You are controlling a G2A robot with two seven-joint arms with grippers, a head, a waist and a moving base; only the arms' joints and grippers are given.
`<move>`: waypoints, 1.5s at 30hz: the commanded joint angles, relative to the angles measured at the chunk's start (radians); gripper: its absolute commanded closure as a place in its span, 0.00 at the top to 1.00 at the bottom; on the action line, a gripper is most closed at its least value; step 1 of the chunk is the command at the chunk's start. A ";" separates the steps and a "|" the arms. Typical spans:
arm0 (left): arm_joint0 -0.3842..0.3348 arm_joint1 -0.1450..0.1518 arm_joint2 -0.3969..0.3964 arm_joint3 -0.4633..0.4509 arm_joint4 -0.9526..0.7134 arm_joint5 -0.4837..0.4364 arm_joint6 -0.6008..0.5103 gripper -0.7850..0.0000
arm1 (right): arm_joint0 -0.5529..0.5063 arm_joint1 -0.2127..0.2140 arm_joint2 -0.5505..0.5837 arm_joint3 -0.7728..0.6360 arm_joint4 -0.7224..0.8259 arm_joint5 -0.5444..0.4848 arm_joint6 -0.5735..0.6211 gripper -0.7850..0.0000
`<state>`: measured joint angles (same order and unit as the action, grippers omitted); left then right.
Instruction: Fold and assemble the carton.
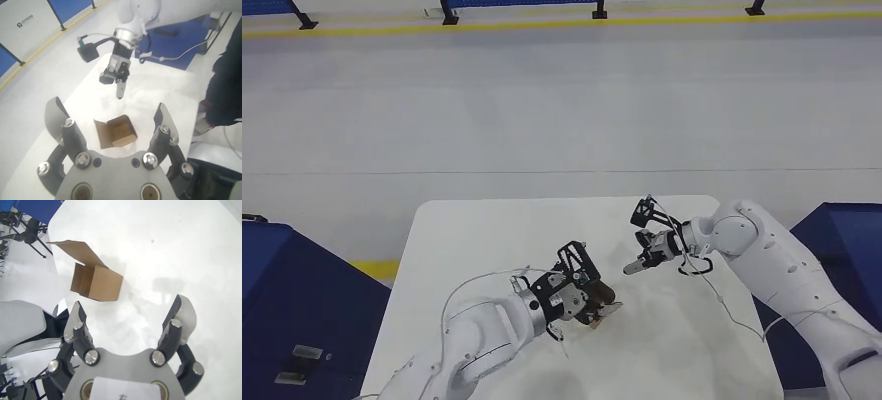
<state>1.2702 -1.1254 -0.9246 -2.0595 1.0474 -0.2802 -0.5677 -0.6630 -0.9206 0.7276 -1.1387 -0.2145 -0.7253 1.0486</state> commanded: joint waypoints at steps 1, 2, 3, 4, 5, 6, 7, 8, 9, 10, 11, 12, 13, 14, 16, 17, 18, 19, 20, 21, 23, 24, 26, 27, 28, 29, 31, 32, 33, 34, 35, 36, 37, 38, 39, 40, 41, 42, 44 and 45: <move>0.063 0.002 -0.043 -0.045 -0.187 0.198 -0.089 1.00 | 0.020 -0.006 -0.017 -0.025 0.006 0.101 0.087 1.00; 0.100 0.001 -0.050 -0.052 -0.239 0.282 -0.119 1.00 | 0.027 -0.010 -0.028 -0.033 0.011 0.138 0.116 1.00; 0.114 0.003 -0.052 -0.067 -0.215 0.330 -0.157 1.00 | 0.035 -0.016 -0.039 -0.037 0.021 0.170 0.143 1.00; 0.126 0.003 -0.049 -0.089 -0.181 0.368 -0.162 1.00 | 0.042 -0.023 -0.052 -0.034 0.037 0.200 0.171 1.00; 0.126 0.003 -0.049 -0.089 -0.181 0.368 -0.162 1.00 | 0.051 -0.031 -0.065 -0.028 0.058 0.225 0.197 1.00; 0.126 0.003 -0.049 -0.089 -0.181 0.368 -0.162 1.00 | 0.064 -0.040 -0.078 -0.020 0.060 0.245 0.210 1.00; 0.126 0.003 -0.049 -0.089 -0.181 0.368 -0.162 1.00 | 0.079 -0.048 -0.090 -0.013 0.034 0.270 0.202 1.00; 0.126 0.003 -0.049 -0.089 -0.181 0.368 -0.162 1.00 | 0.079 -0.048 -0.090 -0.013 0.034 0.270 0.202 1.00; 0.126 0.003 -0.049 -0.089 -0.181 0.368 -0.162 1.00 | 0.079 -0.048 -0.090 -0.013 0.034 0.270 0.202 1.00; 0.126 0.003 -0.049 -0.089 -0.181 0.368 -0.162 1.00 | 0.079 -0.048 -0.090 -0.013 0.034 0.270 0.202 1.00; 0.126 0.003 -0.049 -0.089 -0.181 0.368 -0.162 1.00 | 0.079 -0.048 -0.090 -0.013 0.034 0.270 0.202 1.00; 0.133 0.003 -0.040 -0.082 -0.203 0.358 -0.178 1.00 | 0.079 -0.048 -0.090 -0.013 0.034 0.270 0.202 1.00; 0.135 0.003 -0.028 -0.073 -0.250 0.321 -0.216 1.00 | 0.075 -0.049 -0.091 -0.018 0.041 0.264 0.198 1.00; 0.131 0.001 -0.029 -0.057 -0.368 0.294 -0.278 1.00 | 0.062 -0.048 -0.088 -0.030 0.085 0.225 0.204 1.00; 0.112 0.000 -0.068 -0.016 -0.502 0.376 -0.358 1.00 | 0.067 -0.045 -0.071 0.000 0.139 0.210 0.237 1.00; 0.107 -0.002 -0.076 0.008 -0.524 0.468 -0.386 1.00 | 0.075 -0.046 -0.072 0.008 0.120 0.237 0.239 1.00; 0.102 -0.005 -0.078 0.029 -0.533 0.569 -0.405 1.00 | 0.080 -0.048 -0.076 0.011 0.094 0.269 0.222 1.00; 0.096 -0.009 -0.070 0.039 -0.543 0.647 -0.419 1.00 | 0.081 -0.052 -0.084 0.009 0.065 0.291 0.204 1.00; 0.090 -0.012 -0.055 0.043 -0.548 0.689 -0.431 1.00 | 0.081 -0.056 -0.094 0.003 0.040 0.305 0.192 1.00; 0.086 -0.016 -0.039 0.052 -0.561 0.714 -0.434 1.00 | 0.079 -0.061 -0.103 -0.002 0.023 0.314 0.181 1.00; 0.074 -0.023 -0.015 0.090 -0.536 0.771 -0.385 1.00 | 0.077 -0.069 -0.122 -0.007 -0.017 0.341 0.165 1.00; 0.068 -0.028 0.003 0.111 -0.506 0.810 -0.349 1.00 | 0.077 -0.074 -0.132 -0.009 -0.044 0.359 0.152 1.00; 0.053 -0.040 0.050 0.155 -0.467 0.873 -0.297 1.00 | 0.074 -0.085 -0.156 -0.014 -0.087 0.385 0.132 1.00; 0.039 -0.047 0.074 0.178 -0.454 0.900 -0.281 1.00 | 0.072 -0.091 -0.166 -0.017 -0.096 0.387 0.127 1.00; 0.025 -0.055 0.094 0.196 -0.451 0.922 -0.260 1.00 | 0.072 -0.096 -0.174 -0.017 -0.102 0.385 0.124 1.00; 0.011 -0.062 0.111 0.217 -0.449 0.941 -0.241 1.00 | 0.072 -0.100 -0.180 -0.014 -0.107 0.387 0.122 1.00; -0.015 -0.076 0.147 0.253 -0.442 0.964 -0.226 1.00 | 0.074 -0.109 -0.192 -0.008 -0.120 0.391 0.117 1.00; -0.028 -0.082 0.160 0.269 -0.443 0.972 -0.219 1.00 | 0.074 -0.113 -0.196 -0.004 -0.122 0.392 0.113 1.00; -0.039 -0.087 0.169 0.283 -0.441 0.979 -0.210 1.00 | 0.074 -0.117 -0.199 0.000 -0.122 0.389 0.112 1.00; -0.048 -0.091 0.176 0.294 -0.439 0.988 -0.203 1.00 | 0.075 -0.121 -0.202 0.004 -0.121 0.387 0.112 1.00; -0.056 -0.095 0.180 0.301 -0.436 0.992 -0.196 1.00 | 0.076 -0.124 -0.204 0.008 -0.122 0.385 0.111 1.00; -0.062 -0.098 0.180 0.305 -0.436 0.993 -0.188 1.00 | 0.077 -0.127 -0.206 0.012 -0.124 0.384 0.111 1.00; -0.067 -0.100 0.181 0.310 -0.434 0.995 -0.181 1.00 | 0.078 -0.130 -0.208 0.016 -0.125 0.383 0.110 1.00; -0.071 -0.102 0.180 0.313 -0.429 0.996 -0.173 1.00 | 0.079 -0.133 -0.209 0.019 -0.124 0.383 0.110 1.00; -0.075 -0.103 0.182 0.316 -0.423 0.996 -0.168 1.00 | 0.079 -0.135 -0.209 0.022 -0.121 0.381 0.109 1.00; -0.079 -0.105 0.183 0.319 -0.422 0.995 -0.167 1.00 | 0.079 -0.137 -0.209 0.025 -0.121 0.380 0.109 1.00; -0.083 -0.106 0.184 0.324 -0.417 0.998 -0.166 1.00 | 0.080 -0.139 -0.209 0.027 -0.122 0.380 0.109 1.00; -0.088 -0.108 0.185 0.328 -0.411 1.003 -0.162 1.00 | 0.080 -0.141 -0.210 0.028 -0.122 0.378 0.108 1.00; -0.097 -0.112 0.190 0.339 -0.394 1.015 -0.156 1.00 | 0.078 -0.145 -0.212 0.029 -0.125 0.382 0.107 1.00; -0.101 -0.114 0.194 0.343 -0.392 1.016 -0.159 1.00 | 0.078 -0.148 -0.213 0.029 -0.127 0.383 0.107 1.00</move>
<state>1.1742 -1.2366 -0.7359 -1.7223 0.6502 0.7325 -0.7247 -0.5843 -1.0658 0.5163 -1.1094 -0.3388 -0.3446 1.1558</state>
